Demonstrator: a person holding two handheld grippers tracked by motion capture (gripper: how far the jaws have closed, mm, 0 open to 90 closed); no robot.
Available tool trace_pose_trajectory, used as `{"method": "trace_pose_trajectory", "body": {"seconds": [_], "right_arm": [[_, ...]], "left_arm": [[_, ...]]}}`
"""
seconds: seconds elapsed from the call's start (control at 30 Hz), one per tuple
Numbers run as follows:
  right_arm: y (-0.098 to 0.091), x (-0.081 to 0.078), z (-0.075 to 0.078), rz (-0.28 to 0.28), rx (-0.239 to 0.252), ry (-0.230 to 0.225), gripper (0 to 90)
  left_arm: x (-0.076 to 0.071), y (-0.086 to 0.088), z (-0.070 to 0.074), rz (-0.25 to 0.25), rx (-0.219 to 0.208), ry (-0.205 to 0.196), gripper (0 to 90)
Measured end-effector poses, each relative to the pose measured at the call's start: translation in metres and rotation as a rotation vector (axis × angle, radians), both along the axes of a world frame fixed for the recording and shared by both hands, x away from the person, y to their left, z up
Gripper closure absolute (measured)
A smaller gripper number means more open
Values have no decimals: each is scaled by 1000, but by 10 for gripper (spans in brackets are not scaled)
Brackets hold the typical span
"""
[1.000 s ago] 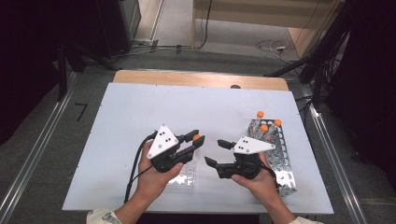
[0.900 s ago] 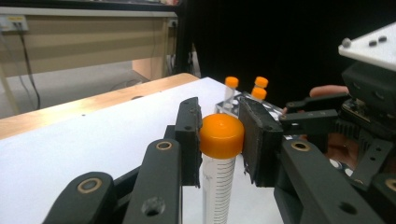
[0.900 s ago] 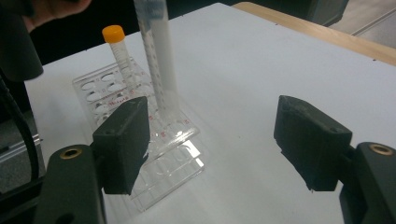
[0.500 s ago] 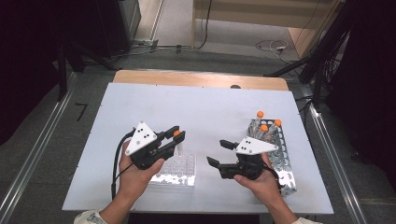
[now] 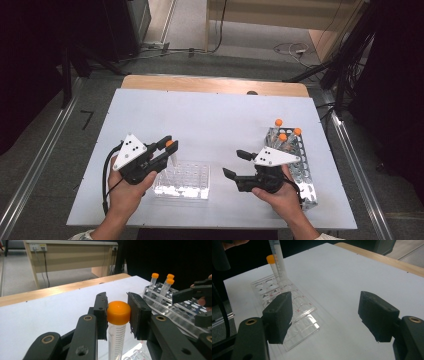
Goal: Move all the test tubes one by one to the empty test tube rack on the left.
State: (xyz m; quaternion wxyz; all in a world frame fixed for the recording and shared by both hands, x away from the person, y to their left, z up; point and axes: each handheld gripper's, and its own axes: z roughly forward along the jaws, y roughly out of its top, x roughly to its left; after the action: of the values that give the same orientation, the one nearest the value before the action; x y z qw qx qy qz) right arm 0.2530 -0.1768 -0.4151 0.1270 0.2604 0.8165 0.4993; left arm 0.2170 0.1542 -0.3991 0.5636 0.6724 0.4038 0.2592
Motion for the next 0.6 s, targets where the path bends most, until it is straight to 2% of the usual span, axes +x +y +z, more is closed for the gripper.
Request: {"method": "trace_pose_trajectory", "body": {"seconds": [0.37,0.6], "right_arm": [[0,0,0,0,-2,1,267],[0,0,-1,0,-3,1,267]], "left_arm": [[-2,5,-6,21,41,-2,712],[-3,5,-14,25,62,14,711]]}}
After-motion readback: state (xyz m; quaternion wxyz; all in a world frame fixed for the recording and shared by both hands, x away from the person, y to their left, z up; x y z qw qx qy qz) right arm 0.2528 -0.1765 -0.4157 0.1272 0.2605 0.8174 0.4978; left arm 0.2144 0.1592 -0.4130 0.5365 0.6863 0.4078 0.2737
